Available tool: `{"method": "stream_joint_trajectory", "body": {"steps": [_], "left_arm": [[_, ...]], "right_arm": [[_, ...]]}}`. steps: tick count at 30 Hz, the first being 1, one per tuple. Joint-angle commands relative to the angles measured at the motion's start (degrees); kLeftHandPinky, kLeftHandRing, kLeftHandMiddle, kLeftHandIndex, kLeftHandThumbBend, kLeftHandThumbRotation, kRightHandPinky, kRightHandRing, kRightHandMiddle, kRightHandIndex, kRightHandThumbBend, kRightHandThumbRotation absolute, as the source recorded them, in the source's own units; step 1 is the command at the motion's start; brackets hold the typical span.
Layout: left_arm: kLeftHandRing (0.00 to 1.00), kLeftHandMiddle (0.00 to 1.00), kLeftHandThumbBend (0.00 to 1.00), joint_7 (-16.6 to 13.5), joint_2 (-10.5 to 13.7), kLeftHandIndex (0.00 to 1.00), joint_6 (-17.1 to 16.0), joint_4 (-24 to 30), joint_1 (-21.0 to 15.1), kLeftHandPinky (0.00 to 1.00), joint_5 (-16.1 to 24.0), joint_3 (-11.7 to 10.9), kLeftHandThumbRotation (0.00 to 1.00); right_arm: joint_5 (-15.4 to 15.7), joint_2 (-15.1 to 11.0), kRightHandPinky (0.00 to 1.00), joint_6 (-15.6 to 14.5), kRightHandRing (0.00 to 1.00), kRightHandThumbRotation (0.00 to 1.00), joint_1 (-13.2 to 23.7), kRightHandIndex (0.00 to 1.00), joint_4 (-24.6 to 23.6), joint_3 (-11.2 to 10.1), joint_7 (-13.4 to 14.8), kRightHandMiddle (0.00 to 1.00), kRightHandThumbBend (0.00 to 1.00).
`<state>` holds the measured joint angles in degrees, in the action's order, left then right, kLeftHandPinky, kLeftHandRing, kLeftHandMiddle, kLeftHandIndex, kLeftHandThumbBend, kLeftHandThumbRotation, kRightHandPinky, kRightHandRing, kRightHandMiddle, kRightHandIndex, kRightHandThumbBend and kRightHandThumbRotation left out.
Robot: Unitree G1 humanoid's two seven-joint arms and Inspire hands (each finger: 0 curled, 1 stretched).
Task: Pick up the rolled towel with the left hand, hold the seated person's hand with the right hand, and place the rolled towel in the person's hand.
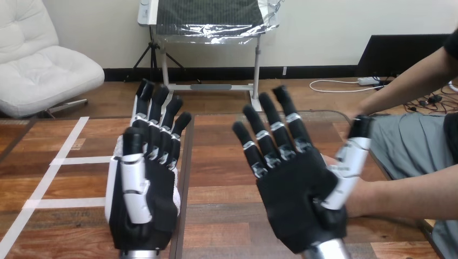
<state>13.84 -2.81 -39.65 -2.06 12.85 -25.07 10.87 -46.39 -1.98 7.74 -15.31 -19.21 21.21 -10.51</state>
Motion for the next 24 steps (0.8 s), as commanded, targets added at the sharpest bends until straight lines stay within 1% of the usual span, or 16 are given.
{"method": "stream_joint_trajectory", "body": {"steps": [1, 2, 3, 4, 5, 6, 8, 9, 10, 11, 12, 14, 17, 20, 23, 24], "left_arm": [[0.92, 0.94, 0.38, 0.84, -3.25, 0.96, 1.24, -0.19, -1.84, 0.89, -1.86, -0.84, 1.0], [0.91, 0.93, 0.37, 0.86, -3.26, 0.95, 1.45, -0.28, -2.0, 0.88, -2.08, -0.97, 1.0], [0.91, 0.93, 0.37, 0.68, -3.21, 0.95, 1.35, -0.85, -2.39, 0.88, -1.6, -1.28, 1.0], [0.91, 0.93, 0.37, 0.57, -3.16, 0.95, 1.24, -1.24, -2.63, 0.88, -1.18, -1.49, 1.0], [0.91, 0.93, 0.37, 0.5, -3.1, 0.95, 1.22, -1.51, -2.87, 0.88, -0.94, -1.68, 1.0], [0.91, 0.93, 0.37, 0.47, -3.07, 0.95, 1.19, -2.07, -3.26, 0.88, -0.81, -1.96, 1.0], [0.9, 0.92, 0.36, 0.5, -3.04, 0.95, 1.26, -2.64, -3.74, 0.88, -0.86, -2.3, 1.0], [0.9, 0.92, 0.36, 0.35, -2.99, 0.95, 1.48, -3.12, -4.09, 0.88, -0.75, -2.53, 1.0], [0.9, 0.92, 0.36, 0.23, -2.93, 0.95, 1.69, -3.43, -4.4, 0.88, -0.7, -2.72, 1.0], [0.9, 0.92, 0.35, 0.16, -2.9, 0.95, 1.83, -3.65, -4.6, 0.88, -0.66, -2.85, 1.0], [0.9, 0.92, 0.35, 0.11, -2.83, 0.95, 2.02, -4.12, -5.07, 0.88, -0.64, -3.05, 1.0], [0.9, 0.92, 0.35, 0.11, -2.77, 0.96, 2.21, -4.62, -5.62, 0.88, -0.65, -3.29, 1.0], [0.9, 0.92, 0.35, 0.04, -2.67, 0.96, 2.84, -5.53, -6.6, 0.89, -0.6, -3.82, 1.0], [0.9, 0.93, 0.34, 0.11, -2.88, 0.96, 3.51, -6.06, -7.39, 0.89, -0.75, -4.28, 1.0], [0.9, 0.93, 0.34, 0.18, -2.96, 0.97, 4.03, -6.85, -8.34, 0.9, -0.68, -4.9, 1.0], [0.9, 0.93, 0.34, 0.12, -3.08, 0.97, 4.33, -7.05, -8.57, 0.9, -0.75, -5.06, 1.0]], "right_arm": [[9.83, 6.7, 1.0, 4.52, 1.0, 1.0, 6.16, 1.0, 1.96, -1.08, 1.84, 1.0, 0.48], [11.48, 6.82, 1.0, 4.86, 1.0, 1.0, 6.41, 1.0, 2.32, -1.09, 2.41, 1.0, 0.46], [15.41, 6.9, 1.0, 6.21, 1.0, 1.0, 6.75, 1.0, 3.17, -1.12, 3.7, 1.0, 0.44], [17.91, 7.02, 1.0, 7.15, 1.0, 1.0, 6.93, 1.0, 3.74, -1.15, 4.47, 1.0, 0.37], [19.7, 7.18, 1.0, 7.79, 1.0, 1.0, 7.14, 1.0, 4.21, -1.18, 5.05, 1.0, 0.32], [22.98, 7.04, 1.0, 8.96, 1.0, 1.0, 7.6, 1.0, 5.12, -1.26, 5.99, 1.0, 0.27], [26.4, 7.03, 1.0, 10.13, 1.0, 1.0, 8.21, 1.0, 6.2, -1.38, 6.96, 1.0, 0.18], [29.31, 6.8, 1.0, 10.58, 1.0, 1.0, 8.62, 1.0, 6.8, -1.43, 8.12, 1.0, 0.14], [31.14, 6.74, 1.0, 10.77, 1.0, 1.0, 8.97, 1.0, 7.21, -1.48, 8.91, 1.0, 0.11], [32.46, 6.76, 1.0, 10.94, 1.0, 1.0, 9.19, 1.0, 7.53, -1.52, 9.46, 1.0, 0.07], [33.52, 6.93, 1.0, 11.11, 1.0, 1.0, 9.52, 1.0, 8.13, -1.65, 10.04, 1.0, 0.06], [34.41, 7.36, 1.0, 11.34, 1.0, 1.0, 9.88, 1.0, 8.87, -1.83, 10.54, 1.0, 0.04], [35.31, 8.03, 1.0, 10.86, 1.0, 1.0, 10.31, 1.0, 9.56, -2.02, 11.23, 1.0, 0.02], [35.6, 8.68, 1.0, 11.27, 1.0, 1.0, 10.78, 1.0, 10.5, -2.24, 11.25, 1.0, 0.01], [34.39, 9.19, 1.0, 11.51, 1.0, 1.0, 11.39, 1.0, 11.46, -2.57, 10.54, 1.0, 0.0], [32.21, 9.67, 1.0, 11.41, 1.0, 1.0, 11.42, 1.0, 11.72, -2.75, 9.59, 1.0, 0.0]]}}
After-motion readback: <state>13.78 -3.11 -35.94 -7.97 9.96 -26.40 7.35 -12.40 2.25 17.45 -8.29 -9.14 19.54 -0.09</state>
